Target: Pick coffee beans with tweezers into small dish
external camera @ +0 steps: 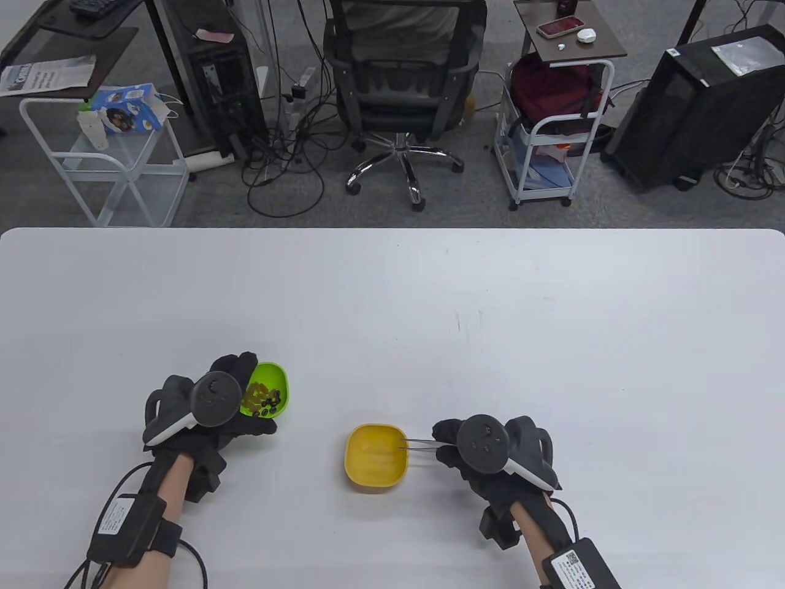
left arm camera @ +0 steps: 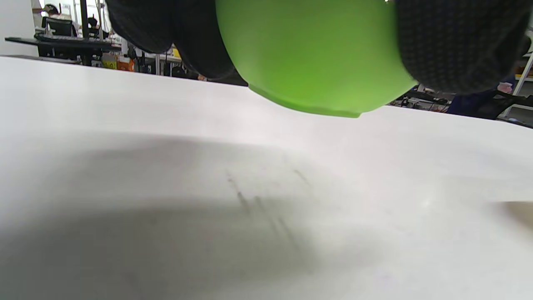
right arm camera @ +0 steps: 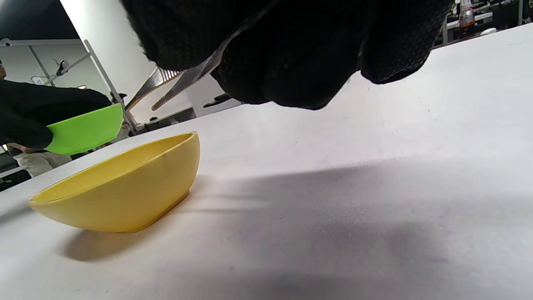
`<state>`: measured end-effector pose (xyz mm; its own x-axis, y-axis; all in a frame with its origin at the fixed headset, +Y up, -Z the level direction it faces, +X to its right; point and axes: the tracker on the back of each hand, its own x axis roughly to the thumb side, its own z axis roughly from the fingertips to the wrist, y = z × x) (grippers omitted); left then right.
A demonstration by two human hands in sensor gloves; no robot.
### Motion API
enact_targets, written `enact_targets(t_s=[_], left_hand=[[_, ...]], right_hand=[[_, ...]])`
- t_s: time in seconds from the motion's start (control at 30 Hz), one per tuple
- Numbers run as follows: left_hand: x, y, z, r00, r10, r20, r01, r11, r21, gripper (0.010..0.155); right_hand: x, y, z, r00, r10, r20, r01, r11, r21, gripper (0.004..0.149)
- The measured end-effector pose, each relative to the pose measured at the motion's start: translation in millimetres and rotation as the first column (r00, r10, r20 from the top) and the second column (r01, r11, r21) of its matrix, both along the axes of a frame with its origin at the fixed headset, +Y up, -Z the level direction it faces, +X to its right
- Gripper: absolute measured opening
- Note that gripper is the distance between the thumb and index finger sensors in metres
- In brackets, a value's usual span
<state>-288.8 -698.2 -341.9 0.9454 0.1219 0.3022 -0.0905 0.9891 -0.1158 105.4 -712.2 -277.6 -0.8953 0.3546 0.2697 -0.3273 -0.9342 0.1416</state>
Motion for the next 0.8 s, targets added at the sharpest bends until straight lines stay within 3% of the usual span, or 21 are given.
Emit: enact_targets(t_s=[0.5, 0.8], left_hand=[[66, 12, 50, 0.991, 0.032, 0.131, -0.041, 0.997, 0.064, 0.116], [77, -4, 66, 0.984, 0.043, 0.173, -0.057, 0.995, 0.078, 0.114]], right_hand=[[4, 0, -1, 0.999, -0.038, 0.006, 0.038, 0.999, -0.001, 0.047], [5, -2, -2, 0.999, -0.045, 0.018, 0.045, 0.999, -0.008, 0.048]])
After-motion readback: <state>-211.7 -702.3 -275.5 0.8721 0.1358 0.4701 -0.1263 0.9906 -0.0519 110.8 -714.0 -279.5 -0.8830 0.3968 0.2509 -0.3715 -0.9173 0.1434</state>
